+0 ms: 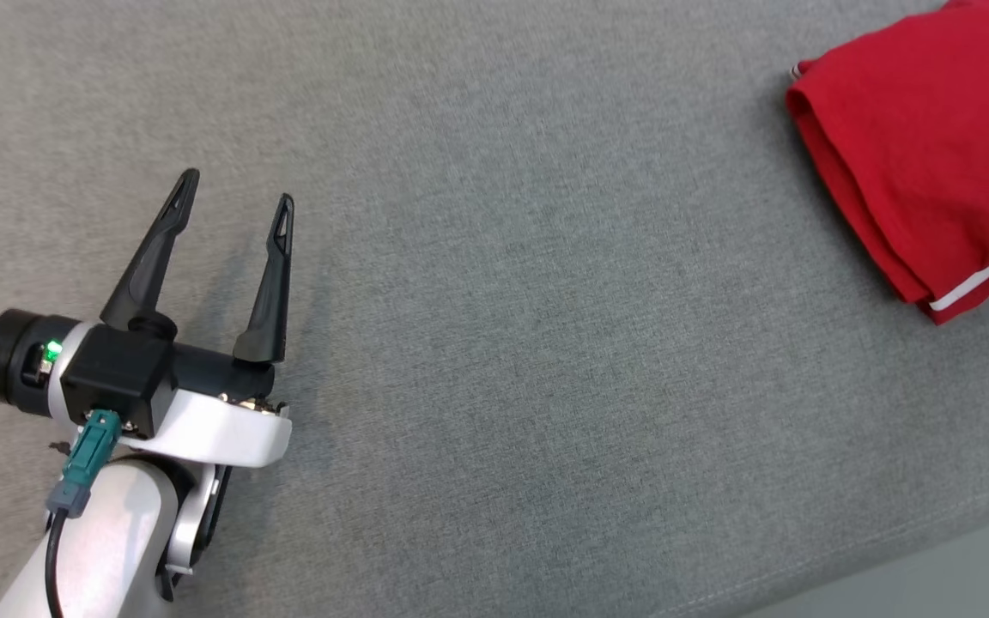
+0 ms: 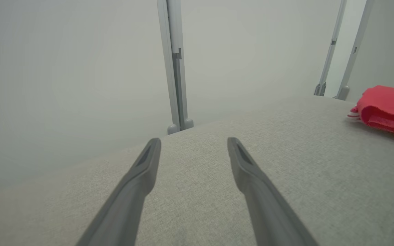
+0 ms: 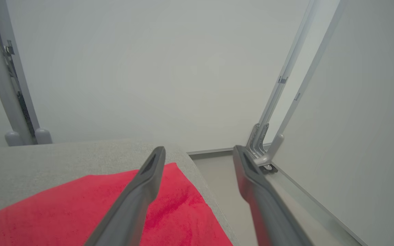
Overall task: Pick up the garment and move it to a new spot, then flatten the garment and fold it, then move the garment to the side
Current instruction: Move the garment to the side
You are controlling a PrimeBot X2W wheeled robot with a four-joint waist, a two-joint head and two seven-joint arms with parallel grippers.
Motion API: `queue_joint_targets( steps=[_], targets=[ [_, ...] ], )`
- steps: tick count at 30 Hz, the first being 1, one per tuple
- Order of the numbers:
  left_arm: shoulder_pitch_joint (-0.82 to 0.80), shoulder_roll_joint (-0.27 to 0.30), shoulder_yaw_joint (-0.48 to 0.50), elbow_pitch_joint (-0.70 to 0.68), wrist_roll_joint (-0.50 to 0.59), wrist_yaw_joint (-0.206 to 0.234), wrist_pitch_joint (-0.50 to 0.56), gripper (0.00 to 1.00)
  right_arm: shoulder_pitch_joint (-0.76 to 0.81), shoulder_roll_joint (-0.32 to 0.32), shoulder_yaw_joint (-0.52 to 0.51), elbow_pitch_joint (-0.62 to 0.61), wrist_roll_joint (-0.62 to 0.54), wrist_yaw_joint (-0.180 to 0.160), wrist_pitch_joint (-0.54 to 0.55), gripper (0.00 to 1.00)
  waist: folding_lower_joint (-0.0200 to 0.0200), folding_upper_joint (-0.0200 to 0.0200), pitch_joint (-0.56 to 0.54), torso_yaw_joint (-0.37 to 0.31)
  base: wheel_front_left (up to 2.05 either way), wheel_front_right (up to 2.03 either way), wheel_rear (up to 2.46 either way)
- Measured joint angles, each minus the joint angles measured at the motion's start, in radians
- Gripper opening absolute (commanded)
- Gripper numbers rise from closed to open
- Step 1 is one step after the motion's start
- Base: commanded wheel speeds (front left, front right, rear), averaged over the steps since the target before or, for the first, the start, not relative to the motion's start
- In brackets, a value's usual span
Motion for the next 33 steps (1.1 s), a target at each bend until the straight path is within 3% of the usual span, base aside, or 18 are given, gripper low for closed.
queue_joint_targets(
  steps=[8, 16, 22, 33],
  targets=[
    [0.076, -0.036, 0.008, 0.033, -0.041, 0.029, -0.033, 1.0, 0.258, 0.187, -0.064, -0.367, -0.078, 0.0, 0.01, 1.0, 0.0, 0.0, -0.124, 0.055, 0.0, 0.0, 0.0],
    [0.14, -0.058, 0.019, 0.058, -0.077, 0.05, -0.05, 1.0, 0.453, 0.31, -0.027, -0.66, -0.118, 0.0, 0.127, 1.0, 0.0, 0.0, -0.217, 0.151, 0.0, 0.0, 0.0],
    [0.186, -0.068, 0.023, 0.077, -0.102, 0.052, -0.059, 1.0, 0.558, 0.346, -0.003, -0.746, -0.122, 0.0, 0.192, 1.0, 0.0, 0.0, -0.288, 0.219, 0.0, 0.0, 0.0],
    [0.267, -0.058, 0.023, 0.093, -0.131, 0.061, -0.048, 1.0, 0.712, 0.36, 0.015, -0.748, -0.108, 0.0, 0.247, 1.0, 0.0, 0.0, -0.421, 0.276, 0.0, 0.0, 0.0]
  ],
)
